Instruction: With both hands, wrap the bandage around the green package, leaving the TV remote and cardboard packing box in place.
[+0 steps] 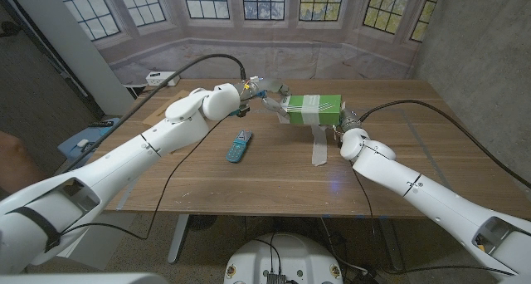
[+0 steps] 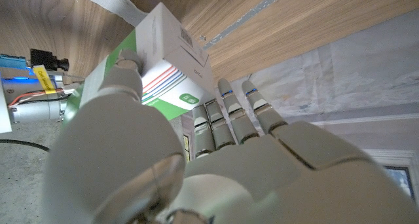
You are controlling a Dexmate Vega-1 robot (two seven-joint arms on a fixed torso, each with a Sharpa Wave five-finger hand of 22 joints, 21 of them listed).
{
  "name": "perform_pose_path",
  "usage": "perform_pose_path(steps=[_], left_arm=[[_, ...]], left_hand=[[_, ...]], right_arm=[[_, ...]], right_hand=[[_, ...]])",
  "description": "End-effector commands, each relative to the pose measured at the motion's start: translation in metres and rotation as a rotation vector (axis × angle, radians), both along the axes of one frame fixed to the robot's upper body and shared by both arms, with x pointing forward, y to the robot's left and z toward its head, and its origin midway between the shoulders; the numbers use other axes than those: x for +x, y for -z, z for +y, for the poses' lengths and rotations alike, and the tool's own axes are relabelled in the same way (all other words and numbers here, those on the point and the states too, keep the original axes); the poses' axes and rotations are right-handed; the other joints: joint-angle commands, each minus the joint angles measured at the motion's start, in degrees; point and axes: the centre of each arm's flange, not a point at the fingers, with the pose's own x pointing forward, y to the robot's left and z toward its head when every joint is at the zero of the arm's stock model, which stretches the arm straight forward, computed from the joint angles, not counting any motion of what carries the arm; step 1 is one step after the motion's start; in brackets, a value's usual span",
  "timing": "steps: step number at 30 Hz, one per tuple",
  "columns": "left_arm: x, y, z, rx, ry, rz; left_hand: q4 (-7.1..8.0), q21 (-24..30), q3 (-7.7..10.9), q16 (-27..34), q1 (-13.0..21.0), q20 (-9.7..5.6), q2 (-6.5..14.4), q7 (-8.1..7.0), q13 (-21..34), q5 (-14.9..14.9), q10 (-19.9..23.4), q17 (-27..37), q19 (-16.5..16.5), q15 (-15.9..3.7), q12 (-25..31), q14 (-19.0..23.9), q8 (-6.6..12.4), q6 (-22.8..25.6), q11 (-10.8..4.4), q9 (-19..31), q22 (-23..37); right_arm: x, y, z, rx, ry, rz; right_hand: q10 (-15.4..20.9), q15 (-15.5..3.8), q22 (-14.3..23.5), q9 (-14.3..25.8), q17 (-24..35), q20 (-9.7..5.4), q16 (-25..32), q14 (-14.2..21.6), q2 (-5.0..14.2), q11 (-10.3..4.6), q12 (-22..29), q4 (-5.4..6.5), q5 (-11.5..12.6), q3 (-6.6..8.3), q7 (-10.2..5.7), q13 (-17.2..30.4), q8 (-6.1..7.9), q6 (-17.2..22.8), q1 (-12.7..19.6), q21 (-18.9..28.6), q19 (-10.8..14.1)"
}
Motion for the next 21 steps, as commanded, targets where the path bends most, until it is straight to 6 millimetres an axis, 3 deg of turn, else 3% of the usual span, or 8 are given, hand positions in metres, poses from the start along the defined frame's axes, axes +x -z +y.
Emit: perform_pose_path(steps=[1,21], left_arm=[[0.002,0.008,0.000,0.017,-0.003,0.033],[0.006,0.010,0.003,0.044,-0.014,0.052]], left_hand=[[0.11,0.0,0.37,-0.1,-0.3,-0.03,4.0,1.17,0.3,0.4,0.4,0.1,0.0,0.20,0.2,0.3,6.99,3.7,0.38,0.2,0.2],[0.12,0.0,0.46,-0.1,-0.3,-0.12,4.1,1.26,0.4,0.4,0.4,0.1,0.0,0.23,0.1,0.3,7.12,3.8,0.12,0.2,0.2]], right_arm=[[0.008,-0.011,0.003,-0.013,-0.013,-0.018],[0.013,-0.022,0.000,-0.036,-0.025,-0.029]], right_hand=[[0.2,-6.58,0.3,0.2,0.2,-1.80,-0.2,0.5,0.58,-0.37,0.4,0.14,0.3,-0.17,-0.26,0.2,0.46,0.5,0.0,0.2,0.1],[0.3,-6.53,0.3,0.2,0.3,-1.88,-0.5,0.5,0.65,-0.45,0.3,0.19,0.3,-0.41,-0.37,0.2,0.36,0.5,0.2,0.3,0.1]])
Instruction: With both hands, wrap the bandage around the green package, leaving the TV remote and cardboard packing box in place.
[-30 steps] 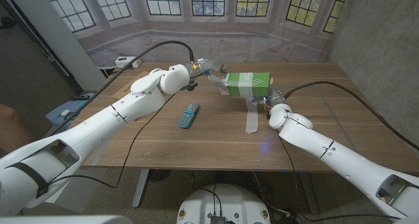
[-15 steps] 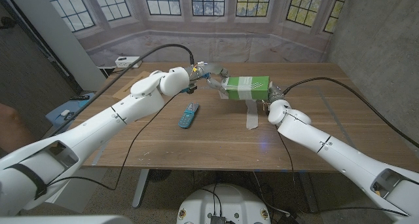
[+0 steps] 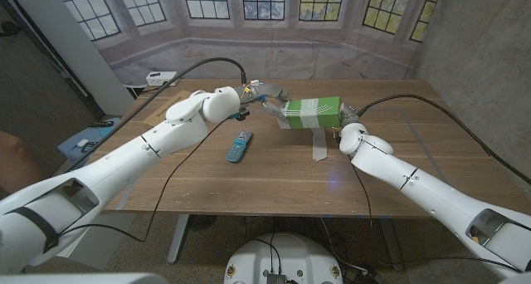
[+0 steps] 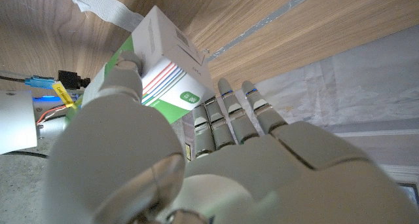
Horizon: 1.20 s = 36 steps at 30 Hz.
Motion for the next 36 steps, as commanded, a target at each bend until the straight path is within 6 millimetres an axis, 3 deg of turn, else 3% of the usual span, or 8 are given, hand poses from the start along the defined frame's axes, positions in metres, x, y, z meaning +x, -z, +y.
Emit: perform_pose_path(steps=[1,17,36], left_arm=[[0.001,0.002,0.003,0.020,-0.007,0.014],[0.000,0.015,0.000,0.067,0.002,0.050],[-0.005,0.021,0.001,0.094,-0.003,0.062]], left_hand=[[0.14,0.0,0.46,-0.1,-0.1,-0.09,3.9,1.24,0.1,0.4,0.4,0.1,0.0,0.26,0.4,0.3,7.12,3.8,0.13,0.2,0.2],[0.12,0.0,0.47,-0.2,-0.2,-0.02,3.8,1.32,0.1,0.4,0.6,0.1,0.0,0.30,0.4,0.3,7.28,4.0,0.14,0.3,0.2],[0.14,0.0,0.48,-0.2,-0.3,-0.08,3.9,1.34,0.2,0.4,0.4,0.2,-0.1,0.26,0.3,0.3,7.30,3.9,0.10,0.3,0.2]], right_arm=[[0.003,-0.009,-0.003,-0.015,-0.008,-0.008],[0.001,-0.021,-0.008,-0.041,-0.005,-0.031],[0.002,-0.019,-0.014,-0.057,-0.002,-0.035]], right_hand=[[0.3,-6.55,0.3,0.3,0.1,-1.88,-0.2,0.5,0.70,-0.35,0.1,-0.02,0.2,-0.20,-0.38,0.2,0.19,0.5,0.2,0.2,0.1],[0.3,-6.61,0.3,0.3,0.2,-1.91,-0.3,0.6,0.77,-0.46,0.0,-0.01,0.2,-0.36,-0.28,0.3,0.15,0.6,0.4,0.2,0.1],[0.2,-6.59,0.3,0.3,0.3,-1.98,-0.5,0.6,0.86,-0.52,-0.1,0.01,0.2,-0.59,-0.44,0.5,0.03,0.5,0.6,0.2,0.0]])
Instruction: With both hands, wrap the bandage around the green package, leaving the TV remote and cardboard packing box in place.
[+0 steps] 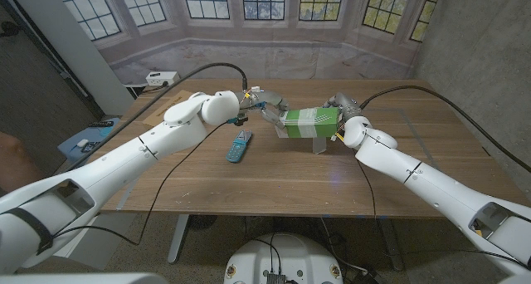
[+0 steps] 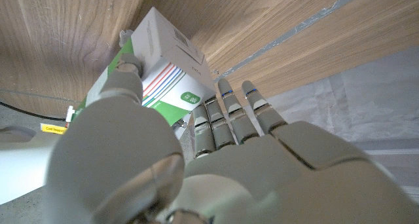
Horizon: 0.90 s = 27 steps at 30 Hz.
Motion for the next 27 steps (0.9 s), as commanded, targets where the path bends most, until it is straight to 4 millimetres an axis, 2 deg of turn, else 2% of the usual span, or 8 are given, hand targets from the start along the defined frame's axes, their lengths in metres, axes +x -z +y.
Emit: perform_pose_path(steps=[1,27], left_arm=[[-0.003,0.004,0.002,0.020,-0.004,0.010],[-0.008,0.015,0.014,0.048,-0.021,0.028]], left_hand=[[0.14,0.0,0.49,-0.2,0.6,-0.07,3.0,0.92,0.2,0.4,0.4,0.1,-0.1,0.28,0.2,0.2,7.30,3.5,0.12,0.3,0.2],[0.05,0.1,0.68,-0.3,0.7,-0.03,2.9,0.93,0.3,0.4,0.3,0.1,0.0,0.14,0.2,0.3,7.31,3.6,0.15,0.1,0.2]], right_arm=[[0.000,0.000,-0.005,-0.013,0.007,-0.003],[-0.003,-0.008,-0.010,-0.046,-0.004,-0.013]], right_hand=[[0.1,-6.52,0.3,0.3,0.2,-1.95,-0.2,0.5,0.49,-0.41,0.1,0.04,0.3,-0.30,-0.22,0.3,0.36,0.3,0.1,0.2,0.0],[0.2,-6.65,0.3,0.3,0.5,-2.03,-0.5,0.5,0.58,-0.41,-0.1,0.12,0.3,-0.55,-0.18,0.3,0.25,0.3,0.0,0.2,-0.1]])
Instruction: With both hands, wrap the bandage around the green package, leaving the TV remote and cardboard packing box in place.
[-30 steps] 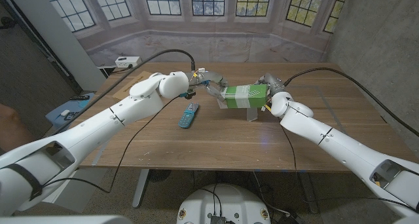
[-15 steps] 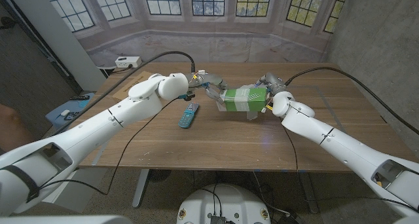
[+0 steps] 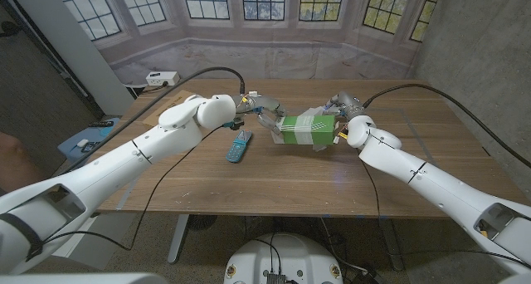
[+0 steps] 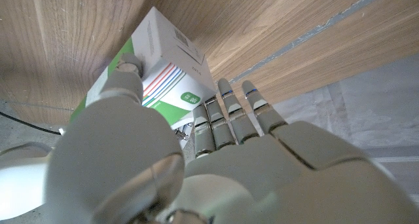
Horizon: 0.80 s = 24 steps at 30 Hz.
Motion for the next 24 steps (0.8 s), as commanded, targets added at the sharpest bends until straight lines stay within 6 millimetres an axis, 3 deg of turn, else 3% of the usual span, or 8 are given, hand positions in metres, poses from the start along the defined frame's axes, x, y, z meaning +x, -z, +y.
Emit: perform_pose_path(steps=[1,24], left_arm=[[-0.001,0.005,0.005,0.016,-0.008,0.010],[0.007,0.008,0.010,0.035,-0.007,0.037]], left_hand=[[0.21,0.1,0.51,-0.3,0.7,-0.10,2.9,0.92,0.3,0.4,0.4,0.1,0.0,0.15,0.2,0.3,7.33,3.6,0.15,0.2,0.2],[0.19,0.0,0.63,-0.3,0.7,-0.14,2.9,0.92,0.4,0.4,0.4,0.0,-0.1,0.16,0.2,0.3,7.28,3.4,0.13,0.1,0.2]], right_arm=[[-0.001,-0.006,-0.001,-0.025,-0.011,0.000],[-0.001,-0.026,0.000,-0.068,-0.020,-0.013]], right_hand=[[0.1,-6.63,0.3,0.3,0.2,-2.03,-0.3,0.5,0.61,-0.44,0.2,-0.04,0.2,-0.39,-0.08,0.2,0.08,0.2,0.0,0.2,-0.1],[0.2,-6.64,0.3,0.4,0.3,-2.09,-0.5,0.6,0.68,-0.41,0.0,-0.08,0.3,-0.58,-0.38,0.2,0.00,0.3,0.2,0.2,-0.2]])
